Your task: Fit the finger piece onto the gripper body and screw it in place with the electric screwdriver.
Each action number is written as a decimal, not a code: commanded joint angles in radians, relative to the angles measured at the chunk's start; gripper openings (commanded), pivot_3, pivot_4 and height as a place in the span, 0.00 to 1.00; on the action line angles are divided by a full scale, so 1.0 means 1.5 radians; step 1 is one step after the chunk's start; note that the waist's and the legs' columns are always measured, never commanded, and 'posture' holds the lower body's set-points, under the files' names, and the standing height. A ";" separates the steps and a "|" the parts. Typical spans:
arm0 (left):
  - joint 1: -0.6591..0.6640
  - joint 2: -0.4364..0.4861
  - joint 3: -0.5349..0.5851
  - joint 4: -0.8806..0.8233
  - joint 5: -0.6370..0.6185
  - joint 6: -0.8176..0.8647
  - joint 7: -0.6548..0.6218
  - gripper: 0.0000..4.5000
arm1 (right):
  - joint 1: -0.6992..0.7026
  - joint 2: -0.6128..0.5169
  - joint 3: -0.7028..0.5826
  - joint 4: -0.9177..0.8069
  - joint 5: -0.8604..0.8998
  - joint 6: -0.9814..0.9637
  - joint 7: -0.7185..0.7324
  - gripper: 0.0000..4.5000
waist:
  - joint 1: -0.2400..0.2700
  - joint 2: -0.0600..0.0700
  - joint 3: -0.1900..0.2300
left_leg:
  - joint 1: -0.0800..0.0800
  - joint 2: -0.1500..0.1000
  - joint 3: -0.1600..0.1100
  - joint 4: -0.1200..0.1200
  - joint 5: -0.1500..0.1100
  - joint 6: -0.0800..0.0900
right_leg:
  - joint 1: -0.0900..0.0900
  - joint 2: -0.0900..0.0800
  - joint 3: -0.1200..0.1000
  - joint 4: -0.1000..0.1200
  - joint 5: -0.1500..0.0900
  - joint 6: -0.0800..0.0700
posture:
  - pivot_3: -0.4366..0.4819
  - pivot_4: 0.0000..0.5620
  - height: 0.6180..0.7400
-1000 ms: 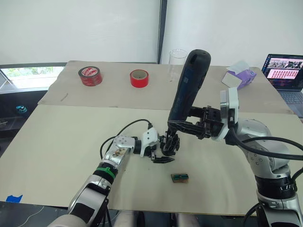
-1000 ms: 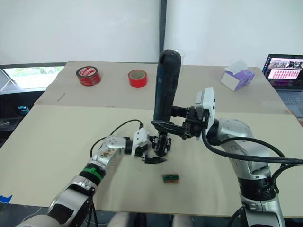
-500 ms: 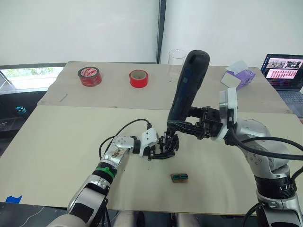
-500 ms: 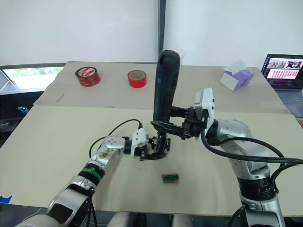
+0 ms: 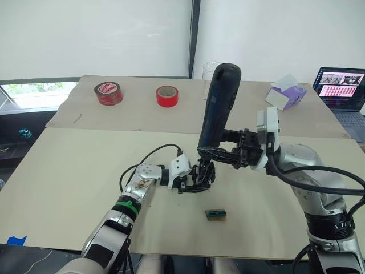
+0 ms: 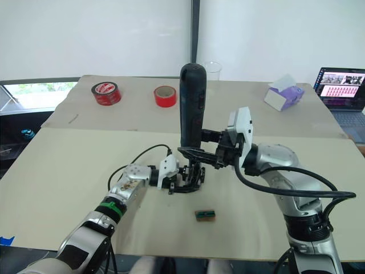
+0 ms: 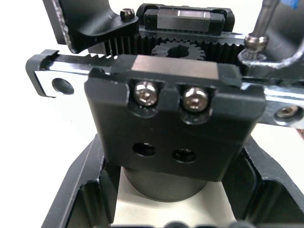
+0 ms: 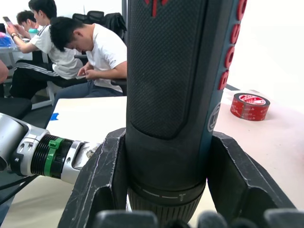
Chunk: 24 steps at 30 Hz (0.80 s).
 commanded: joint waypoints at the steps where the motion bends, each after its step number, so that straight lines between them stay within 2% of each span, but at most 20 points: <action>1: 0.005 0.000 -0.009 0.013 0.006 0.008 -0.018 0.52 | 0.032 -0.008 0.044 0.030 -0.038 0.028 -0.003 0.43 | 0.000 -0.001 -0.001 | 0.000 0.000 0.000 0.000 0.000 0.000 | 0.000 0.000 0.000 0.000 0.000 0.000 | 0.48 0.27 1.00; 13: 0.005 -0.003 -0.007 0.020 0.005 0.005 -0.018 0.52 | 0.066 -0.010 0.074 0.031 -0.058 0.021 -0.001 0.43 | -0.001 -0.001 -0.009 | 0.004 0.000 0.000 -0.003 0.000 0.000 | 0.004 -0.004 0.000 -0.002 -0.002 -0.002 | 0.48 0.27 1.00; 16: 0.008 -0.002 -0.007 0.019 0.006 0.003 -0.019 0.52 | 0.062 -0.007 0.071 0.032 -0.060 0.013 -0.001 0.43 | -0.001 -0.001 -0.009 | 0.008 0.000 0.000 -0.005 -0.001 0.000 | 0.007 -0.004 0.000 -0.003 -0.003 -0.002 | 0.48 0.27 1.00; 24: 0.010 -0.003 -0.008 0.019 0.006 -0.002 -0.020 0.52 | 0.023 -0.006 0.049 0.036 -0.049 0.004 0.008 0.43 | -0.001 -0.001 -0.009 | 0.008 0.000 0.000 -0.005 -0.001 0.000 | 0.007 -0.005 -0.001 -0.003 -0.003 -0.002 | 0.48 0.27 1.00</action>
